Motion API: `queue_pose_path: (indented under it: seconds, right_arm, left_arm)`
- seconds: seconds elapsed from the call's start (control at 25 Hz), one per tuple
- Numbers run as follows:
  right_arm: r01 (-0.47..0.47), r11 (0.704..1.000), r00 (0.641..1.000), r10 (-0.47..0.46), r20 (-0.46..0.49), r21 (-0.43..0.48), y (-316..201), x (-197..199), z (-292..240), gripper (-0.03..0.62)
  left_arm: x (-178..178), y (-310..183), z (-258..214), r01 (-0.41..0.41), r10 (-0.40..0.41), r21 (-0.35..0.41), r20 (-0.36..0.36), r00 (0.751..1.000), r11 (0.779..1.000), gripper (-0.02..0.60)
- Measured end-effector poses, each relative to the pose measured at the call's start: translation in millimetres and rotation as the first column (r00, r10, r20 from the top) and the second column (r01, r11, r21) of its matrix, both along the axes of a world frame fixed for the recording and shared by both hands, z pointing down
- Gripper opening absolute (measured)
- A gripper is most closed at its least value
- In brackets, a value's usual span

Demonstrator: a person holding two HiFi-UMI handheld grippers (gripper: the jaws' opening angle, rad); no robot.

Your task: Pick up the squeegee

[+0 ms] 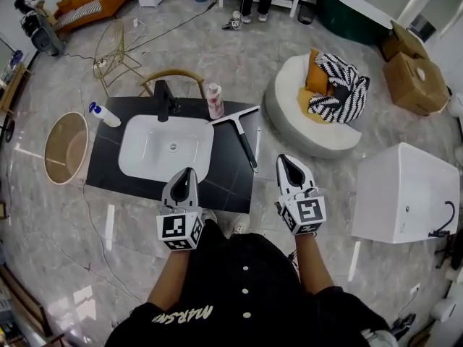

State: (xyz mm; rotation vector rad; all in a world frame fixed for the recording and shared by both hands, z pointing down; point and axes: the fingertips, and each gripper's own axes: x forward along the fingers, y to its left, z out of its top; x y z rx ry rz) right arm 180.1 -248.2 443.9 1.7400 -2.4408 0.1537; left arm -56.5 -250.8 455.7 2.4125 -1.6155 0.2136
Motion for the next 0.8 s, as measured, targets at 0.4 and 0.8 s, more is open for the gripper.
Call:
queue_pose_path:
  seconds: [0.4,0.8]
  right_arm:
    - [-0.053,0.998,0.999,0.053,-0.002,-0.012,-43.2,-29.1,-2.0,-0.003]
    - [-0.036,0.994,0.999,0.033,-0.033,-0.101,-67.7,-56.7,29.2,-0.003]
  left_arm:
    - [-19.4,-54.7,-2.3,-0.081,0.081,-0.004,-0.006,0.997,0.997,0.020]
    - [-39.3,-71.3,15.5,-0.084,0.082,-0.056,-0.030,0.996,0.995,0.020]
